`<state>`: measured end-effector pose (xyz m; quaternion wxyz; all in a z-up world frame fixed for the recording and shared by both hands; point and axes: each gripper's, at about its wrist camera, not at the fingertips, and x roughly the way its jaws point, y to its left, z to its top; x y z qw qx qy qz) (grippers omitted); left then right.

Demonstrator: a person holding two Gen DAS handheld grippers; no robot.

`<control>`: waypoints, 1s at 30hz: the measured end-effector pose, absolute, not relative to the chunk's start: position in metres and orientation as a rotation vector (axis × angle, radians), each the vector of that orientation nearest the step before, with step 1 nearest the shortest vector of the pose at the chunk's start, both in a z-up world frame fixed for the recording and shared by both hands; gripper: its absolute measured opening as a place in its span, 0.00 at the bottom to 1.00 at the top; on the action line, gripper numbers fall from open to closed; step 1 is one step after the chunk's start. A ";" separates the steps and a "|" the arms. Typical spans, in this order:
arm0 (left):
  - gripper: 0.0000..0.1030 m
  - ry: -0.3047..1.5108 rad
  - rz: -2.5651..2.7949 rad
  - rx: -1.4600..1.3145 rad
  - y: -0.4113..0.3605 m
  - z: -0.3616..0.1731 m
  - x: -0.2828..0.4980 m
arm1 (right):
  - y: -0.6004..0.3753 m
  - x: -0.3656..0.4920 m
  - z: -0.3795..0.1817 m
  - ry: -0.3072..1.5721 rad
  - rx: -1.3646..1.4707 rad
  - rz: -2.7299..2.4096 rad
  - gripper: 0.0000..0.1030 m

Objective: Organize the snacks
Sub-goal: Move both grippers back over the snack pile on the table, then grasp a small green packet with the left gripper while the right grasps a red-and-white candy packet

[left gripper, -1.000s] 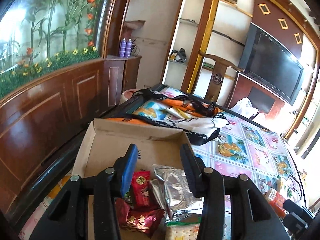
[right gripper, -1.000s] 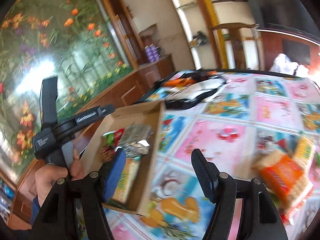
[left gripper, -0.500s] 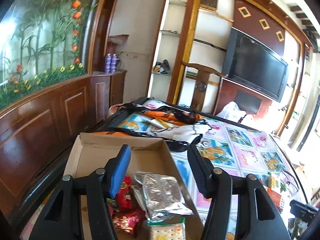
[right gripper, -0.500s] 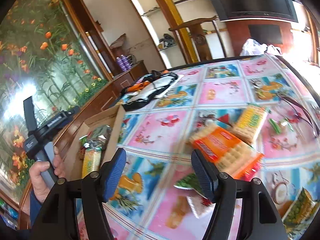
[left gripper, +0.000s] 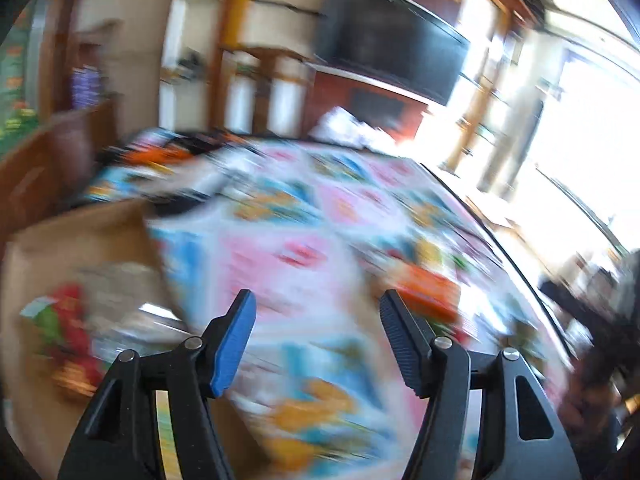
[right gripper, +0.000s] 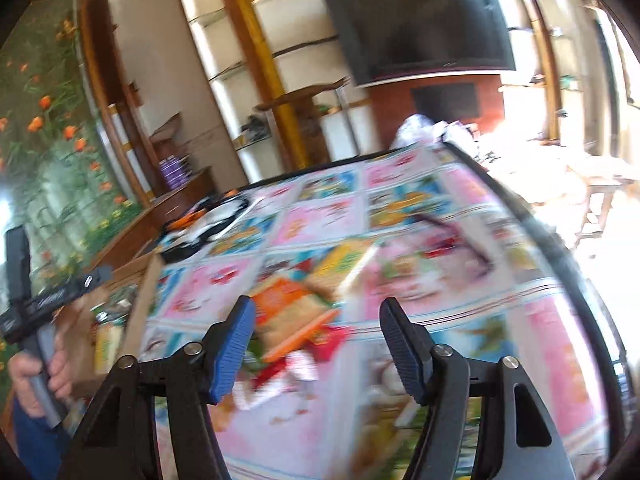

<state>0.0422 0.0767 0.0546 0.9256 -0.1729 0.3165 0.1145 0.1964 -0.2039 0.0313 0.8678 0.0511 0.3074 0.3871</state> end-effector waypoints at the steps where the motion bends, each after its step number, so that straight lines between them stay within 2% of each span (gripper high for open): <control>1: 0.61 0.667 0.199 -0.377 0.068 0.050 0.048 | -0.210 0.200 0.031 0.644 0.124 0.795 0.65; 6: 0.61 0.787 0.084 -0.350 0.018 0.031 0.089 | -0.225 0.221 0.025 0.728 0.235 0.786 0.63; 14: 0.61 0.940 0.162 -0.263 -0.009 -0.004 0.144 | -0.221 0.222 0.018 0.806 0.297 0.875 0.63; 16: 0.52 0.962 0.162 -0.260 -0.011 -0.011 0.151 | -0.219 0.222 0.016 0.819 0.308 0.896 0.63; 17: 0.42 0.966 0.157 -0.264 -0.011 -0.014 0.155 | -0.219 0.221 0.016 0.823 0.311 0.907 0.63; 18: 0.39 0.969 0.161 -0.261 -0.012 -0.017 0.157 | -0.218 0.221 0.016 0.828 0.314 0.918 0.63; 24: 0.37 0.945 0.181 -0.239 -0.010 -0.017 0.149 | -0.210 0.217 0.013 0.845 0.291 0.943 0.63; 27: 0.29 0.934 0.164 -0.274 -0.002 -0.014 0.141 | -0.205 0.217 0.009 0.868 0.275 0.953 0.63; 30: 0.24 0.886 0.167 -0.307 0.010 0.000 0.130 | -0.196 0.216 0.004 0.898 0.252 0.977 0.63</control>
